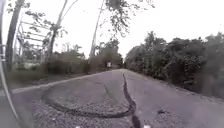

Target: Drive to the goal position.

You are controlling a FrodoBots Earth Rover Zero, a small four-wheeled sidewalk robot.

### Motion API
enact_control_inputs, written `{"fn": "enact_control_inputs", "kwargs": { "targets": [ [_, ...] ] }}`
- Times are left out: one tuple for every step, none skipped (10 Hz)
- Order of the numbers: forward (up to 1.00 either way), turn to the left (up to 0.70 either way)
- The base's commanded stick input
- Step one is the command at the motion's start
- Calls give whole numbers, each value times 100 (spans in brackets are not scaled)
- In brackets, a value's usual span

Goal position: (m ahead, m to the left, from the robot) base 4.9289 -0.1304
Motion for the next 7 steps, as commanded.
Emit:
{"fn": "enact_control_inputs", "kwargs": {
  "targets": [
    [70, 0],
    [70, 0],
    [70, 0],
    [70, 0],
    [70, 0],
    [70, 0],
    [70, 0]
  ]
}}
